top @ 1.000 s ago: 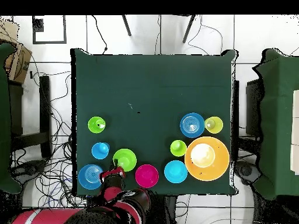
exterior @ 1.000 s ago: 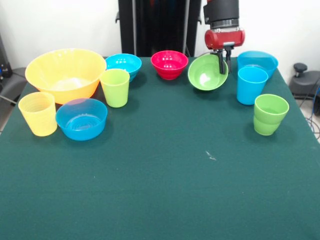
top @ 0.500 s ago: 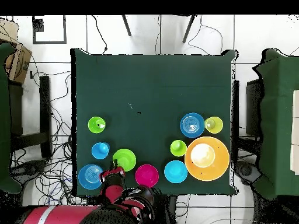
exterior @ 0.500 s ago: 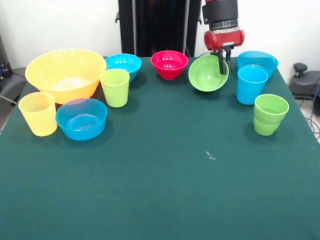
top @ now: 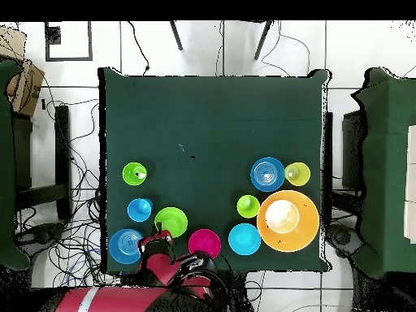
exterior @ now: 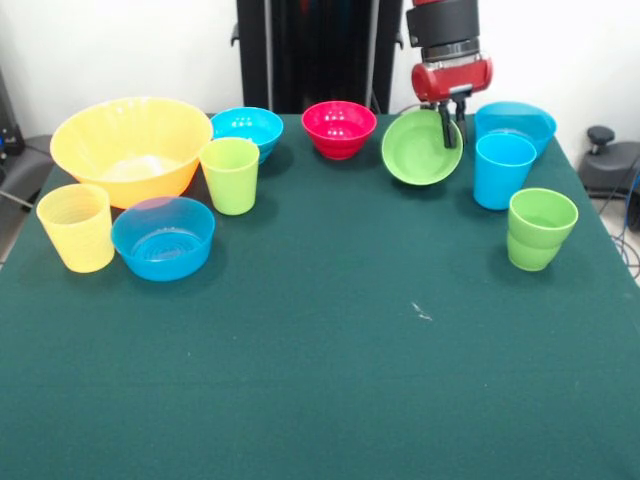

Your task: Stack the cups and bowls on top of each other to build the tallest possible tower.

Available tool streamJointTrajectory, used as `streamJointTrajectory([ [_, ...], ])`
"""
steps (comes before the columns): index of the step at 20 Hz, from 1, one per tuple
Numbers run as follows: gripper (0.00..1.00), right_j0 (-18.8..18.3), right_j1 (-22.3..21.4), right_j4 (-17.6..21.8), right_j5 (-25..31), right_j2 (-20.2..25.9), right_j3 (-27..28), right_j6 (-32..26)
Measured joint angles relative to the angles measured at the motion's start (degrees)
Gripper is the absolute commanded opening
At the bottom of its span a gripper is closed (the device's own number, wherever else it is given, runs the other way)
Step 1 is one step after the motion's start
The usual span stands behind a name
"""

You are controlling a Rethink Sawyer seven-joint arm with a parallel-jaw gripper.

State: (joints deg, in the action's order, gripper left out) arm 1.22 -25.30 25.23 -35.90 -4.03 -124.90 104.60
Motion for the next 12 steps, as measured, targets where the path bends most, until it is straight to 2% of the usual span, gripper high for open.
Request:
streamJointTrajectory([
  [12,0.0,-5.39,-2.43,2.02,6.5,5.49,0.28,0.0],
])
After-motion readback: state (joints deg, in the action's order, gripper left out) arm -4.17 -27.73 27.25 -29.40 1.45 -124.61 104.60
